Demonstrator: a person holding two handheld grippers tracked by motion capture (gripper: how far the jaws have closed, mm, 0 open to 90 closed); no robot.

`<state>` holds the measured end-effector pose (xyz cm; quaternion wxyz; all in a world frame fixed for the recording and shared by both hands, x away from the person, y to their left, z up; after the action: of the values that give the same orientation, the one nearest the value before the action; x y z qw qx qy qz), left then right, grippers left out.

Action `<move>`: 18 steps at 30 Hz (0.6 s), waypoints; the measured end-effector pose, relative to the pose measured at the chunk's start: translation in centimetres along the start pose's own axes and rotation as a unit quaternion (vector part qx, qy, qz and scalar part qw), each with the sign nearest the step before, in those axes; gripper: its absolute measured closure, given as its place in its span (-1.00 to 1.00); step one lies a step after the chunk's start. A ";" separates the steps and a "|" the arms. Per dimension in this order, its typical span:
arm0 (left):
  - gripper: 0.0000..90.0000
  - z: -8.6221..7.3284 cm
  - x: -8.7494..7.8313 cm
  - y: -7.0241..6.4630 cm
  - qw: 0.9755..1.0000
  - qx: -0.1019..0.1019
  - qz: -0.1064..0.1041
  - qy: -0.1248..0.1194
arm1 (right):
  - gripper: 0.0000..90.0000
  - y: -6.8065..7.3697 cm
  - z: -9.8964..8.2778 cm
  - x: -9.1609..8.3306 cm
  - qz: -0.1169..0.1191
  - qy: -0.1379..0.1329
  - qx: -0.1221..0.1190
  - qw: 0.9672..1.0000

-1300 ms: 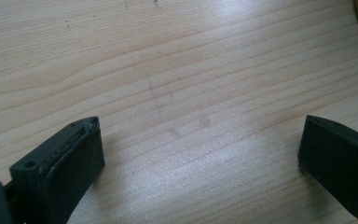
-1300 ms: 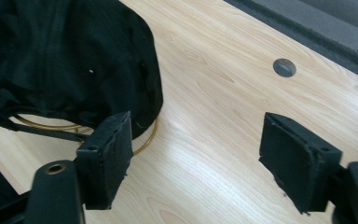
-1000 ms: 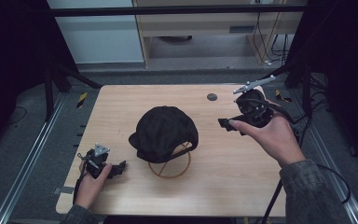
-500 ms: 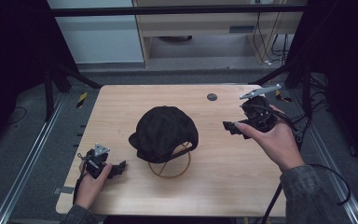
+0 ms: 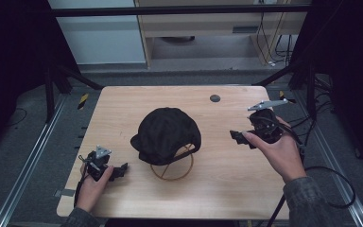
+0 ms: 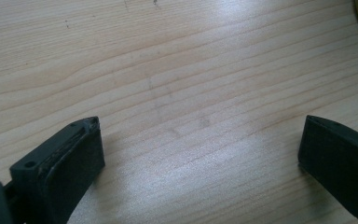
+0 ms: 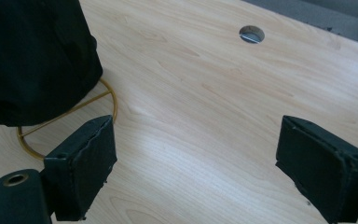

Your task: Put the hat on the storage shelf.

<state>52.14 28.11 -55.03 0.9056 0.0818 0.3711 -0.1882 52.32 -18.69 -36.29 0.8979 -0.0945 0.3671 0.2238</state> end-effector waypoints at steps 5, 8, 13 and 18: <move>-1.00 0.0 0.0 0.0 1.000 0.000 0.000 0.000 | -0.73 -0.2 -2.0 1.6 0.003 0.007 0.011 1.000; -1.00 0.0 0.0 0.0 1.000 0.000 0.000 0.000 | -0.73 -0.1 -3.6 2.8 0.008 0.011 0.021 1.000; -1.00 0.0 0.0 0.0 1.000 0.000 0.000 0.000 | -0.73 0.3 -7.1 6.0 0.013 0.025 0.046 0.999; -1.00 0.0 0.0 0.0 1.000 0.000 0.000 0.000 | -0.73 0.7 -9.9 9.0 0.005 0.035 0.061 0.998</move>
<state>52.14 28.11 -55.03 0.9057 0.0819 0.3710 -0.1882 51.59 -18.38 -49.65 0.8876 -0.0459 0.4114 0.2022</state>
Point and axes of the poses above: each handheld gripper's, and its own axes: x roughly forward along the jaws, z roughly out of its top, y roughly to its left, the point moved 6 cm from there along x, roughly forward along the jaws, and after that the axes turned 1 degree about -z, right-handed, at the moved point
